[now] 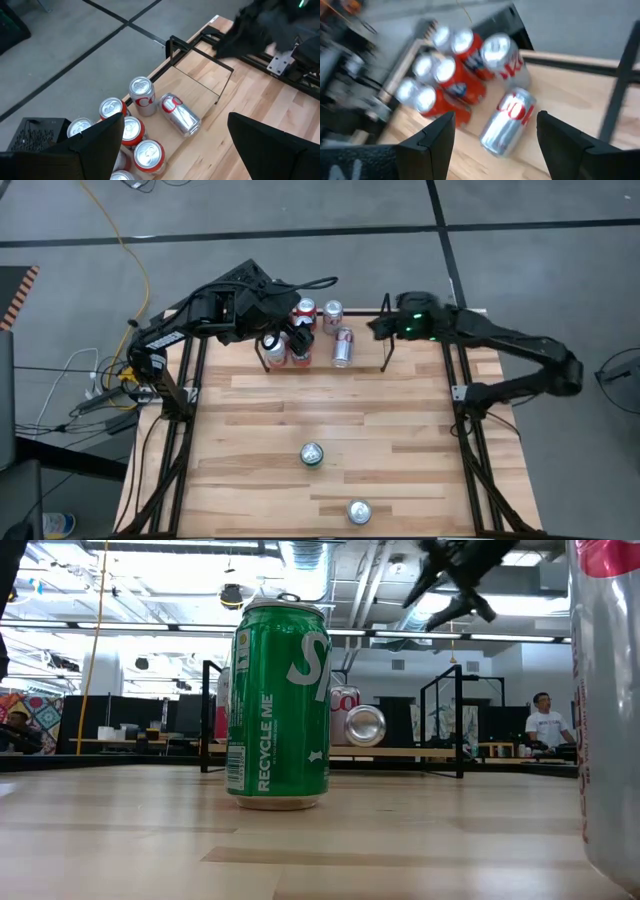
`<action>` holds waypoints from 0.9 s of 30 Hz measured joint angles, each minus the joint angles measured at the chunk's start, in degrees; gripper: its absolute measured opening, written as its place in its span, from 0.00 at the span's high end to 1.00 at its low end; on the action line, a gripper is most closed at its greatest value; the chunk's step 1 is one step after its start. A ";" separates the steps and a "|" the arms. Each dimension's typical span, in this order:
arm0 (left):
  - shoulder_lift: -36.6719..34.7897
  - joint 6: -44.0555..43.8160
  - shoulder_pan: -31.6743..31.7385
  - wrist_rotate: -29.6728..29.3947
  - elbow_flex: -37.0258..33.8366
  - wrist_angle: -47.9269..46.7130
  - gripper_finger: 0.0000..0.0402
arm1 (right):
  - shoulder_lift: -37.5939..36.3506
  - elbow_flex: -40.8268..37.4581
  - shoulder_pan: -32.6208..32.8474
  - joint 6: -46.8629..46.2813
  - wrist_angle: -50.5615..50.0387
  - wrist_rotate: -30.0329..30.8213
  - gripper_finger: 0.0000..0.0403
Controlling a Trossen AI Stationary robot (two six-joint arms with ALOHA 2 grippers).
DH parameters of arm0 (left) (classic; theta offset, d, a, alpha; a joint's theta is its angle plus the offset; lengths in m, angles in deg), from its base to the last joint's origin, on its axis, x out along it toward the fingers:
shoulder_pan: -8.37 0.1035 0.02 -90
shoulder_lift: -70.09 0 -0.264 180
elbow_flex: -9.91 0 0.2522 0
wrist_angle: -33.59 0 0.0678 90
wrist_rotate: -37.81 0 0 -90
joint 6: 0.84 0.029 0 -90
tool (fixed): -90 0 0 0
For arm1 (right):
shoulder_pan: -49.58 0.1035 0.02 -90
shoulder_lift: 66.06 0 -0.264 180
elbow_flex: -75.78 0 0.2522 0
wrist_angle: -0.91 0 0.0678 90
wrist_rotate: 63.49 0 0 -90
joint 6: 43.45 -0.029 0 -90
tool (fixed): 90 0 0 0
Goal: Place canned beverage on shelf
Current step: Put the left silver soda can on the shelf aligned with the other silver soda can
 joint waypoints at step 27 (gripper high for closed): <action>0.00 6.21 -0.02 3.52 0.02 -1.92 0.15 | 26.29 6.64 4.45 -14.32 -10.01 6.00 0.35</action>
